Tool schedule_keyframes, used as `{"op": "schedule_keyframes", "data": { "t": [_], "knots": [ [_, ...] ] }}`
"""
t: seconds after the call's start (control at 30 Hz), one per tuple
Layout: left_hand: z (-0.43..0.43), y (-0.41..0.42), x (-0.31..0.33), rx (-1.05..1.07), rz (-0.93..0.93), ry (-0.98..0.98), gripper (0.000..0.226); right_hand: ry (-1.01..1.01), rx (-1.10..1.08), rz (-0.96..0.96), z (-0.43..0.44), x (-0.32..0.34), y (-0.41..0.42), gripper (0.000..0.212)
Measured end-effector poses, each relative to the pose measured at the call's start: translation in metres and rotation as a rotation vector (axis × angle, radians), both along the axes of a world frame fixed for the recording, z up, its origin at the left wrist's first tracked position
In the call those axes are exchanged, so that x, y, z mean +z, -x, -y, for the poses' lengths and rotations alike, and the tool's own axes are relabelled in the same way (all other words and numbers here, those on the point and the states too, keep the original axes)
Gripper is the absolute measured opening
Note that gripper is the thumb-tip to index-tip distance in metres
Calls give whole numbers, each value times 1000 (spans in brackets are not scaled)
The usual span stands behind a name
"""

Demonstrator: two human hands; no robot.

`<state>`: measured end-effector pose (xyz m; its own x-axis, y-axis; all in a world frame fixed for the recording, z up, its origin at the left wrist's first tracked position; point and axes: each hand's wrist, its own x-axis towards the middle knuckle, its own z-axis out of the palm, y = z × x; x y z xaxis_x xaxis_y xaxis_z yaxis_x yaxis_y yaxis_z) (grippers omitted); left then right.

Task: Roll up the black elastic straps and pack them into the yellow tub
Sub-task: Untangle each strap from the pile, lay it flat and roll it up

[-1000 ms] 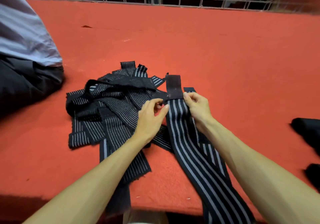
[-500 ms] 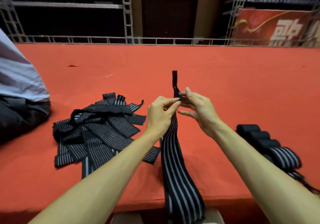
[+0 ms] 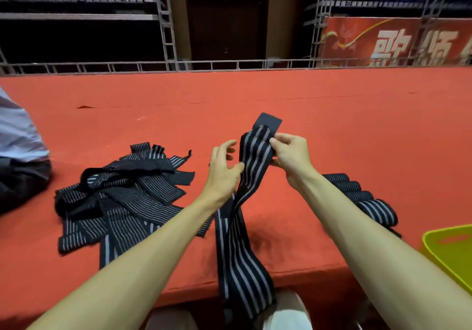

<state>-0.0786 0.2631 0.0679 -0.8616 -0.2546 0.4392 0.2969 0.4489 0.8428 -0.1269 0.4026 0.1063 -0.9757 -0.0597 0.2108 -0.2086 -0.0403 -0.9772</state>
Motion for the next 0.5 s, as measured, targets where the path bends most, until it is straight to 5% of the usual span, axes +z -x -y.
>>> {"op": "schedule_keyframes", "data": {
  "t": [0.1, 0.27, 0.5],
  "knots": [
    [8, -6, 1, -216, 274, -66, 80, 97, 52, 10, -4, 12, 0, 25],
    [10, -20, 1, -611, 491, -131, 31, 203, 75, 18, -9, 31, 0, 23],
    [-14, -30, 16, -692, 452, -93, 30, 180, -1, 124, -26, 52, 27, 19]
  ]
}}
